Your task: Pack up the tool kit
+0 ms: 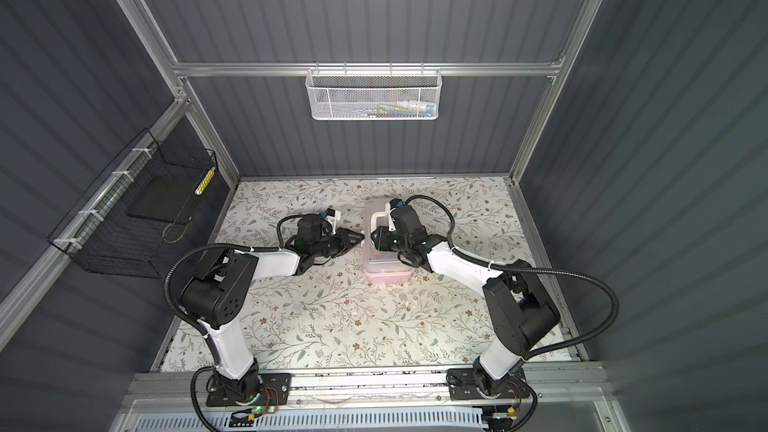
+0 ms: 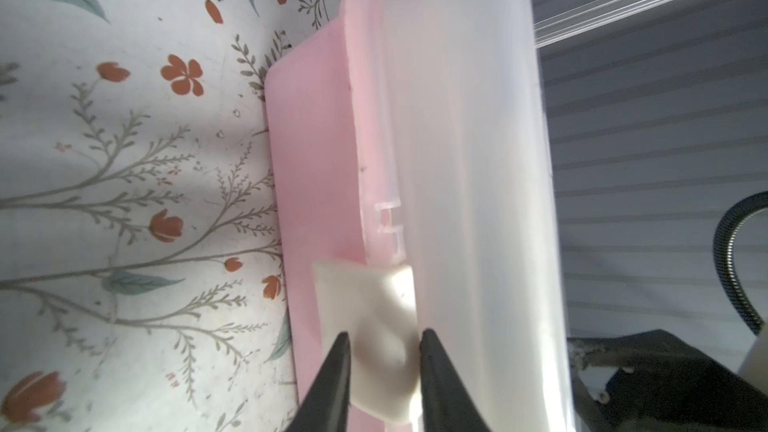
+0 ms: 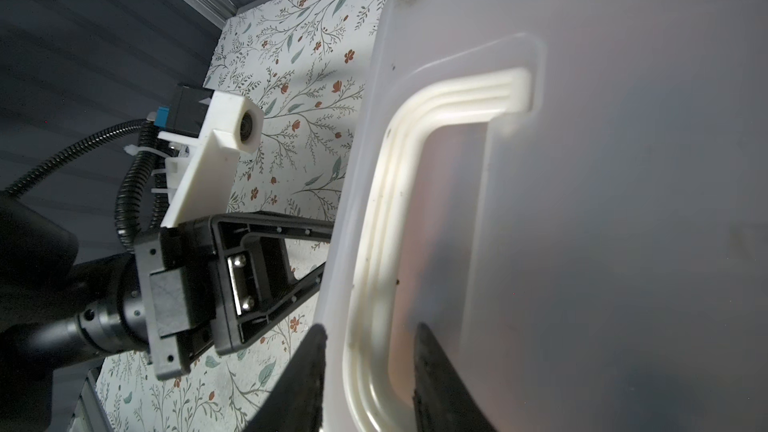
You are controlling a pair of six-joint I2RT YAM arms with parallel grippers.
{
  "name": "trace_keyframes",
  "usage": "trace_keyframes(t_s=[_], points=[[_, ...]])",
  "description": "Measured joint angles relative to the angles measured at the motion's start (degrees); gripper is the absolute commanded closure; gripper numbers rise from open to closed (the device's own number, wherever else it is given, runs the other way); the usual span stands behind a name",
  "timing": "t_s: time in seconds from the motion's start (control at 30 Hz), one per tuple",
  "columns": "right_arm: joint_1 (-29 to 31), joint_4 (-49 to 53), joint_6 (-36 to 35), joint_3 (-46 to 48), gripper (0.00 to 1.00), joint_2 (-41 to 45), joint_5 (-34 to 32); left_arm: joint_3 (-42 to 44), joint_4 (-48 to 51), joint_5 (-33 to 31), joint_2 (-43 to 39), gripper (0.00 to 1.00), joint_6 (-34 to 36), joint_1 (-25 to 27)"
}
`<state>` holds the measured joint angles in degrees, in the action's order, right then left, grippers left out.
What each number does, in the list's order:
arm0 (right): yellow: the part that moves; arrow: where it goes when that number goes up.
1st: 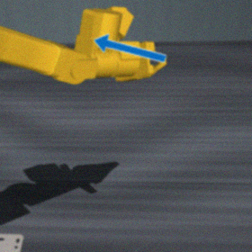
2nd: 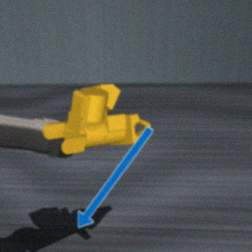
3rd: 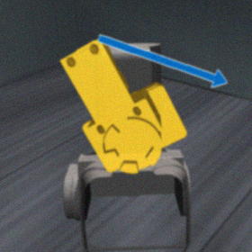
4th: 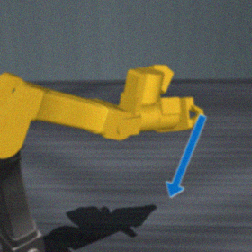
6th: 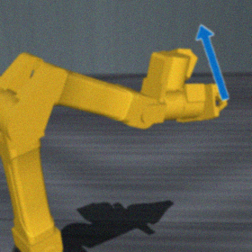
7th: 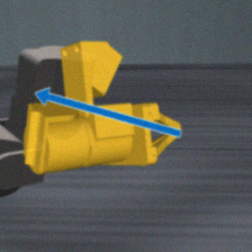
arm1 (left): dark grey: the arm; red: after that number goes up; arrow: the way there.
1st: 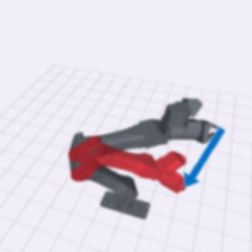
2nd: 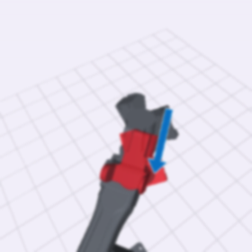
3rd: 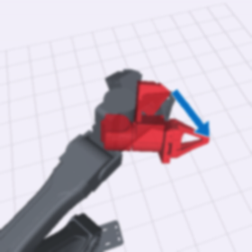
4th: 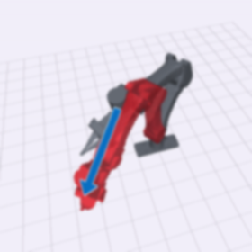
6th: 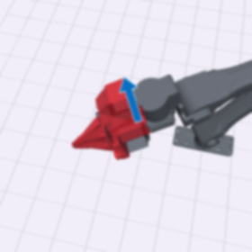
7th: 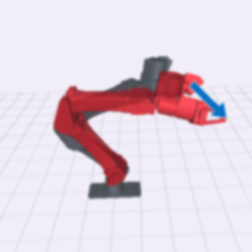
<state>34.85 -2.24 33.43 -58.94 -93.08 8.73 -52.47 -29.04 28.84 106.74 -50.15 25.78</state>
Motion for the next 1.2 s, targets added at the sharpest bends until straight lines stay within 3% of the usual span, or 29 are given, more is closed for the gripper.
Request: trace_keyframes(t_s=[0.07, 0.17, 0.23, 0.57, 0.63, 0.7, 1.0, 1.2], points=[[-0.4, 1.3, 0.0, 0.0, 0.62, 0.8, 0.1, -0.6, 2.3, -0.8, -0.2, 0.47, 0.8, -0.2], [-1.2, 3.9, -0.2, 0.0, 0.61, 2.3, 0.9, -1.3, 6.5, -2.8, -0.8, 0.1, 2.6, -0.7], [-2.2, 6.2, -0.9, 0.0, 0.61, 3.6, 1.3, -1.8, 9.5, -4.5, -1.2, 0.0, 3.8, -0.8], [-9.1, 14.1, -6.2, -4.2, 0.57, 10.9, 0.3, -6.3, 20.2, -15.9, -7.8, 0.0, 10.5, -1.6], [-9.7, 14.2, -7.1, -4.4, 0.49, 13.1, -0.2, -6.4, 21.3, -18.6, -9.6, 0.0, 11.9, -1.8], [-11.1, 14.1, -8.5, -3.9, 0.31, 16.0, -1.8, -6.3, 22.3, -22.4, -11.6, 0.0, 13.8, -1.9], [-13.4, 6.2, -12.3, 10.9, 0.17, 27.0, -23.4, 8.7, 9.0, -40.3, -24.3, 0.0, 25.2, -1.9], [-13.4, -5.5, -17.0, 23.7, 0.12, 32.1, -30.4, 13.2, 3.6, -48.5, -25.3, 0.0, 33.9, -1.9]])
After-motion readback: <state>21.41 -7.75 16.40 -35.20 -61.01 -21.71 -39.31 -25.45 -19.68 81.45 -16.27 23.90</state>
